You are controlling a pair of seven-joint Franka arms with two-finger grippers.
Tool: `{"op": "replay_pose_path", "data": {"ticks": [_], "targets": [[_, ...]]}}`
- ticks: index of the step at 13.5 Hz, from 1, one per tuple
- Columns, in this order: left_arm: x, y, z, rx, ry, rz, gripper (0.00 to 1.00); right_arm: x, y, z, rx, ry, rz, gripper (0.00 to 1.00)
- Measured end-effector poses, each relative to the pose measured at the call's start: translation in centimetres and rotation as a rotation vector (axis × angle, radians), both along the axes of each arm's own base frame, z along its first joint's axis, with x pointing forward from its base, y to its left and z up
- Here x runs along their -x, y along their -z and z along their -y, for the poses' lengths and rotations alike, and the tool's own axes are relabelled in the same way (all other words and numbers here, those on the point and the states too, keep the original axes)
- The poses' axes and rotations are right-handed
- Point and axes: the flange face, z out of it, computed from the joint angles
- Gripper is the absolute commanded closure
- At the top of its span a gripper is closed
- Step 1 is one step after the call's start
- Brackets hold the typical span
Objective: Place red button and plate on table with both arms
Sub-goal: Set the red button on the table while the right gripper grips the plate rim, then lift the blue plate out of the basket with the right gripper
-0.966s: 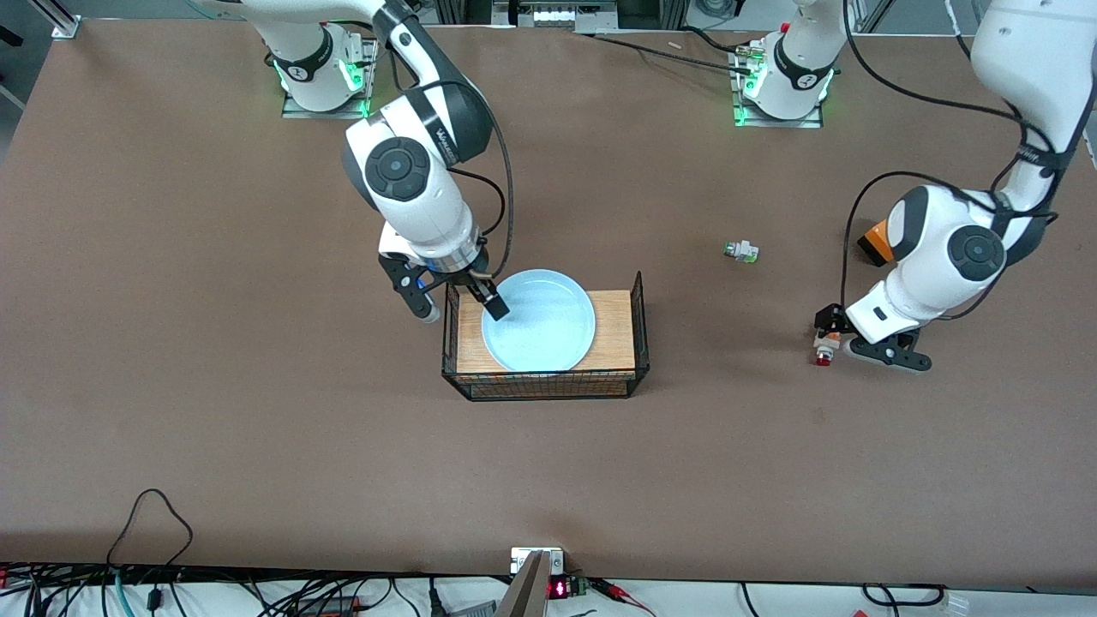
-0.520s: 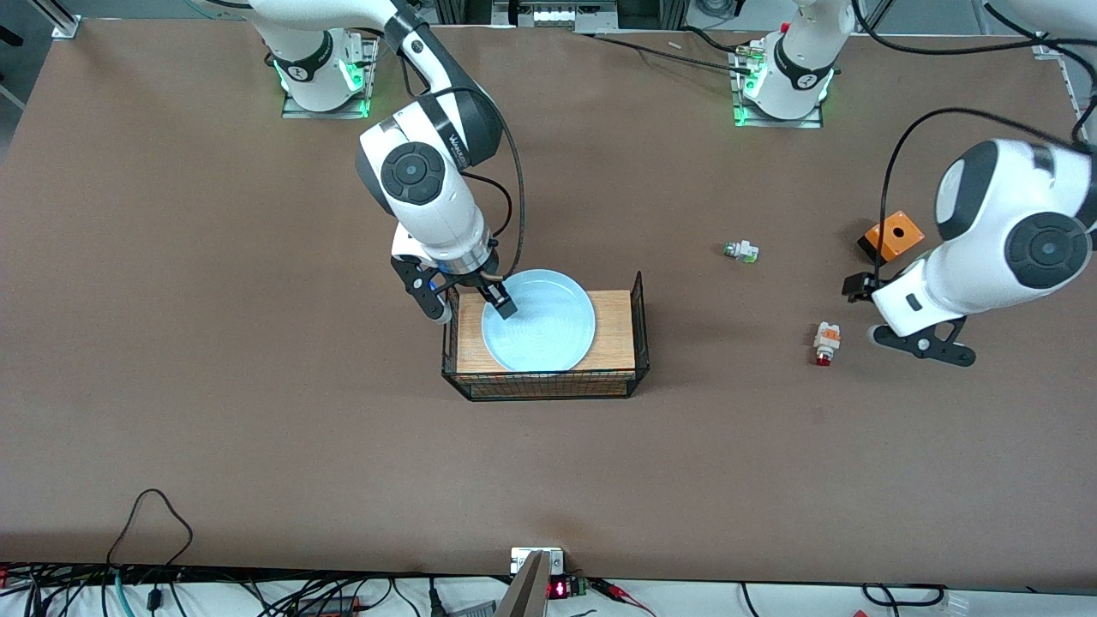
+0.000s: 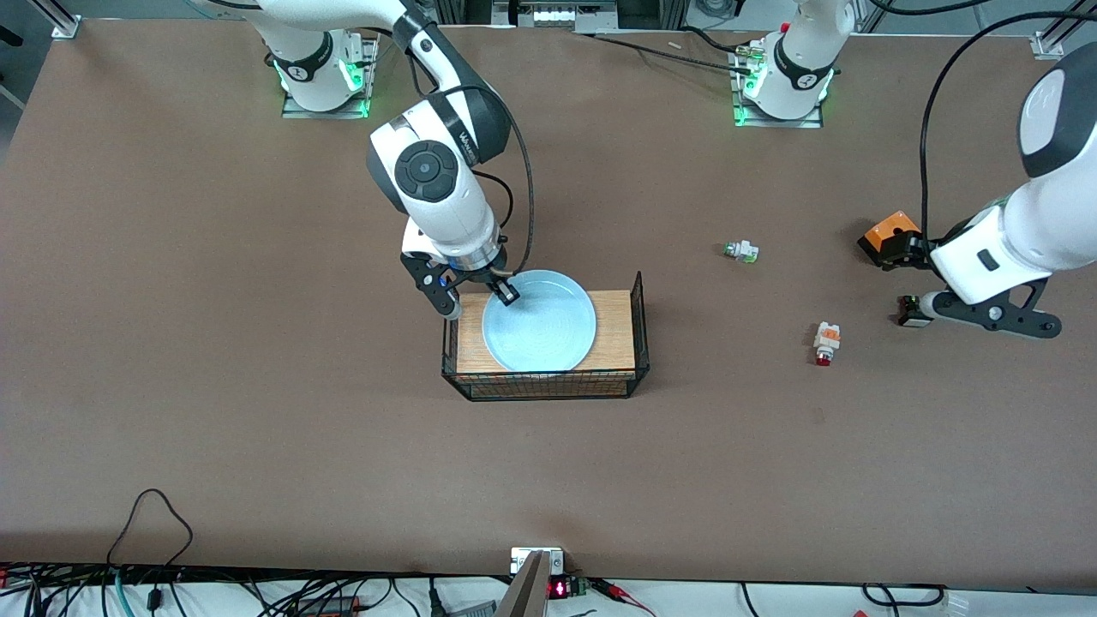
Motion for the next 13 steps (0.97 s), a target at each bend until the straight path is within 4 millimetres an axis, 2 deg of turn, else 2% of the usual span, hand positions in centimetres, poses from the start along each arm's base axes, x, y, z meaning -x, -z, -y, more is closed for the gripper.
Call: {"op": "replay_pose_path", "data": {"ticks": [3,5,7,9,13], "targets": [[1.8,-2.0,-0.9,0.023,-0.109,0.117,0.0,0.1,-0.6,-0.3,-0.004,-0.022,0.007,1.0],[4.1,-1.8,-1.0,0.01,-0.187,0.162,0.0,0.1,-1.1,-0.2,0.0,-0.043,0.005,1.0],[5.6,-1.1,-0.6,0.004,-0.196,0.164,0.0,0.0,-3.1,0.3,0.002,-0.072,0.006,1.0],[5.7,-0.8,-0.3,-0.002,-0.187,0.168,0.0,-0.2,-7.6,1.2,-0.001,-0.091,0.011,1.0],[5.7,-0.9,0.3,-0.004,-0.174,0.175,0.0,0.7,-18.3,2.8,-0.103,-0.086,0.012,1.0]]}}
